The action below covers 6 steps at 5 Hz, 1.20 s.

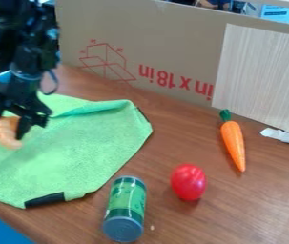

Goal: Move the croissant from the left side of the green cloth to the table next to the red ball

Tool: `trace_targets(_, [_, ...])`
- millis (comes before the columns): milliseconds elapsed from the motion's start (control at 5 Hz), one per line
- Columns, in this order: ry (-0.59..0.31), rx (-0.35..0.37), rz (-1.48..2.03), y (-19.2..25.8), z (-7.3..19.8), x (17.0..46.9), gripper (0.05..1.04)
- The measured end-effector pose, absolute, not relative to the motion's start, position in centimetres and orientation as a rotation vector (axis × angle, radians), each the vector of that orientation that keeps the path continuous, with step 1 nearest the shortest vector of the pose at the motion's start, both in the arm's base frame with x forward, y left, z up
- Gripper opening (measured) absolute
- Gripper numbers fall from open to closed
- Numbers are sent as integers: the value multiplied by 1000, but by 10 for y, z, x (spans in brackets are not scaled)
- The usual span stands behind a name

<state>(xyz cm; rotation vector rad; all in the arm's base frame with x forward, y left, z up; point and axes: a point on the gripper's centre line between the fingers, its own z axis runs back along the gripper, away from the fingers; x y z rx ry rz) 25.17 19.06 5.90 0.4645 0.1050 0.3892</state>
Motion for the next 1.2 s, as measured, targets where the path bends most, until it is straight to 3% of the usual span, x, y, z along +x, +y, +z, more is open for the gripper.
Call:
trace_targets(200, [110,474,350,159,59,264,653])
trace_targets(400, [105,429,299,122,59,278,653])
trace_targets(800, [73,280,301,92,73,302,653])
trace_targets(1200, [-9,132,313,58,65,318,653])
